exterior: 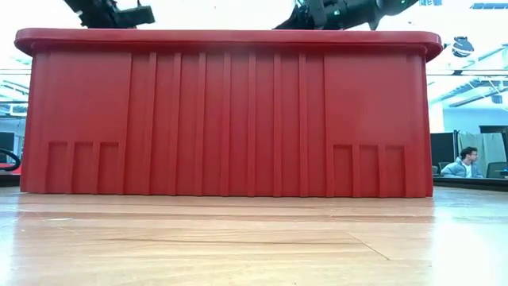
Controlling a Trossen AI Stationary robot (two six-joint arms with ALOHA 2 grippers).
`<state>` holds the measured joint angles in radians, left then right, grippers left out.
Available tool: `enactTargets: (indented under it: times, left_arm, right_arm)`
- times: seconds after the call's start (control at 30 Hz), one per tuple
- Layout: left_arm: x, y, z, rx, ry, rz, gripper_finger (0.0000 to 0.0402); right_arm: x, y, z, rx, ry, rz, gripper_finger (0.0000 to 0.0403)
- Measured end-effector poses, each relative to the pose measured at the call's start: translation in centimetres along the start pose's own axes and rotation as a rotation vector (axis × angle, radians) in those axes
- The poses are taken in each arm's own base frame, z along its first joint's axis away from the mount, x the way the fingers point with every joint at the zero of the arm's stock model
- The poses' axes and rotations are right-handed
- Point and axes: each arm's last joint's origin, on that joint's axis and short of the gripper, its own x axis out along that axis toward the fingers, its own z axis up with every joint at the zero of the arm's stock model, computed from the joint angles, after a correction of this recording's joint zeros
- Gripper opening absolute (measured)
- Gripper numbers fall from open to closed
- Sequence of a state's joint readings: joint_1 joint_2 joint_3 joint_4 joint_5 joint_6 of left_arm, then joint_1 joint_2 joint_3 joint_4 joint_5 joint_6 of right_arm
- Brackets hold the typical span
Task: Pick and place slides into bin
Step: Return to Home Position
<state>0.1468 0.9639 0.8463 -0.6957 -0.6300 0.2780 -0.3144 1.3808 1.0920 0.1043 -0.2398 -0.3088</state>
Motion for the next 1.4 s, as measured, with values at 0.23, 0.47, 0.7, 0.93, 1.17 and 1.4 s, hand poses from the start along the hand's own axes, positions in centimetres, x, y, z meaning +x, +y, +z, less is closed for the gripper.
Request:
enactTargets:
  times: [0.23, 0.47, 0.7, 0.93, 1.17, 1.4]
  left_arm:
    - [-3.9, 0.4, -0.2, -0.133, -0.212, -0.051, 0.0253]
    - [-6.1, -0.1, 0.4, -0.224, -0.394, -0.211, 0.0253]
    - [-7.7, -1.1, 1.0, -0.211, -0.527, -0.376, 0.0253]
    - [-9.2, -1.3, 0.9, -0.251, -0.602, -0.444, 0.0253]
    - [-9.4, -2.0, 0.4, -0.254, -0.564, -0.530, 0.0253]
    - [-9.2, -2.8, 0.7, -0.236, -0.596, -0.633, 0.0253]
  right_arm:
    - [-0.4, 1.4, 1.1, 0.077, -0.033, 0.037, 0.0155]
    - [-0.5, 3.3, 2.2, 0.213, -0.084, 0.111, 0.0155]
    - [-0.6, 5.3, 4.3, 0.245, -0.242, 0.211, 0.0155]
    - [-0.9, 6.5, 5.6, 0.278, -0.344, 0.258, 0.0155]
    - [-0.8, 6.6, 5.5, 0.458, -0.307, 0.291, 0.0155]
    - [-0.7, 8.1, 5.5, 0.357, -0.285, 0.235, 0.0155]
